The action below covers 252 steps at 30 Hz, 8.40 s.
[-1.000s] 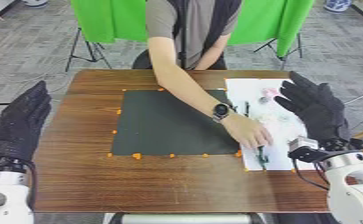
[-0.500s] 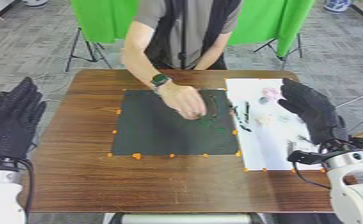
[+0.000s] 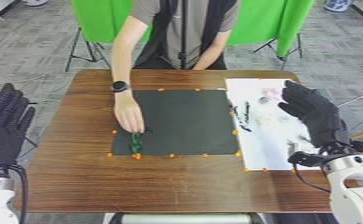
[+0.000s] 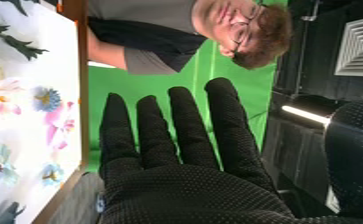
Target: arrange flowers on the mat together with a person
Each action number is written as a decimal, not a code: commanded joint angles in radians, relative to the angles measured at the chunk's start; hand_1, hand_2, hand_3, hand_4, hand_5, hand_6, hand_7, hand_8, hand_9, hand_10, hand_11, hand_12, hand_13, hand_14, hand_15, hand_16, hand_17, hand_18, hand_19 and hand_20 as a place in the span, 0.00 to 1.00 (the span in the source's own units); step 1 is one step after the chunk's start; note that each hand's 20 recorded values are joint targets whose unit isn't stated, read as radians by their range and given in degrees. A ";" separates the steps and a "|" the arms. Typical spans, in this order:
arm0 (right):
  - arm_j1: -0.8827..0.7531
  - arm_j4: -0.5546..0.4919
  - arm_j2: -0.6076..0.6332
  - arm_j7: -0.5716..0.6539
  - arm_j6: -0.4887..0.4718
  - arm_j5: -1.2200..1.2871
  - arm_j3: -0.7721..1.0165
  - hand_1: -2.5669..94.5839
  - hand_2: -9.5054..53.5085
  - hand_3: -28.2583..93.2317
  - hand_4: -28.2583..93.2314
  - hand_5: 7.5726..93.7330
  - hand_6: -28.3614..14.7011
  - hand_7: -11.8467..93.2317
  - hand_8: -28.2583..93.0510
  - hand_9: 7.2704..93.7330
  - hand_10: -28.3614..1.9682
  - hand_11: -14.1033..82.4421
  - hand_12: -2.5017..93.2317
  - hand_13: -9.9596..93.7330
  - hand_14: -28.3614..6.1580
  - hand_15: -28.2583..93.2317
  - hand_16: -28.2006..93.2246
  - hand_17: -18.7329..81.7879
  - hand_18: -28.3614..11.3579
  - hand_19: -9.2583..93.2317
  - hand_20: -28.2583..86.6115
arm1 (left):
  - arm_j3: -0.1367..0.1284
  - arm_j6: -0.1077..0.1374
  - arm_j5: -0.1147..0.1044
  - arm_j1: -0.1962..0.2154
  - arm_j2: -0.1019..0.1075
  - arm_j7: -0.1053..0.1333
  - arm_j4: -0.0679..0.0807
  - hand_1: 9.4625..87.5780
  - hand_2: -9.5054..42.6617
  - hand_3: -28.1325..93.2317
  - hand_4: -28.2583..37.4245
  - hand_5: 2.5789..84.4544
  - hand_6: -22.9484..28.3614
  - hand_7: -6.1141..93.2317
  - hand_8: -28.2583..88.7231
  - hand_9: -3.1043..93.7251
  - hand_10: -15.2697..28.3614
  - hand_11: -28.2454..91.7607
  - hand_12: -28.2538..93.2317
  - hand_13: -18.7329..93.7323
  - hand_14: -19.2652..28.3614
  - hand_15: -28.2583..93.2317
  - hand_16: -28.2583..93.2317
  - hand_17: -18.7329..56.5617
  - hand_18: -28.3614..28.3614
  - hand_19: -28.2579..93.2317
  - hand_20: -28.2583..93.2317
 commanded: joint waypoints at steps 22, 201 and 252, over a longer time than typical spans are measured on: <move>-0.062 -0.060 0.044 0.160 0.166 -0.588 0.030 0.20 0.14 0.82 0.03 0.31 0.55 0.23 0.16 0.28 0.39 0.17 0.19 0.32 0.38 0.26 0.39 0.28 0.34 0.35 0.35 | 0.031 0.025 -0.047 -0.007 0.007 0.031 0.011 0.23 0.42 0.66 0.00 0.42 0.58 0.13 0.17 0.29 0.61 0.32 0.28 0.28 0.58 0.30 0.20 0.17 0.65 0.37 0.30; 0.583 0.087 -0.065 0.930 0.192 -1.070 -1.150 0.42 0.30 0.82 0.06 0.81 0.57 0.30 0.21 0.67 0.25 0.62 0.37 0.59 0.14 0.84 0.52 0.41 0.00 0.90 0.40 | 0.140 0.052 -0.139 -0.039 0.047 -0.064 0.026 0.22 0.37 0.79 0.00 0.45 0.60 0.17 0.16 0.33 0.62 0.35 0.29 0.33 0.65 0.36 0.20 0.16 0.70 0.41 0.31; 0.222 0.043 0.080 0.051 0.086 0.095 -0.169 0.21 0.35 0.82 0.05 0.52 0.59 0.27 0.14 0.49 0.38 0.25 0.21 0.44 0.34 0.46 0.39 0.29 0.24 0.52 0.33 | 0.111 0.069 -0.164 -0.017 0.038 0.013 0.001 0.22 0.38 0.79 0.00 0.45 0.60 0.17 0.16 0.34 0.63 0.36 0.29 0.34 0.64 0.37 0.19 0.17 0.69 0.42 0.31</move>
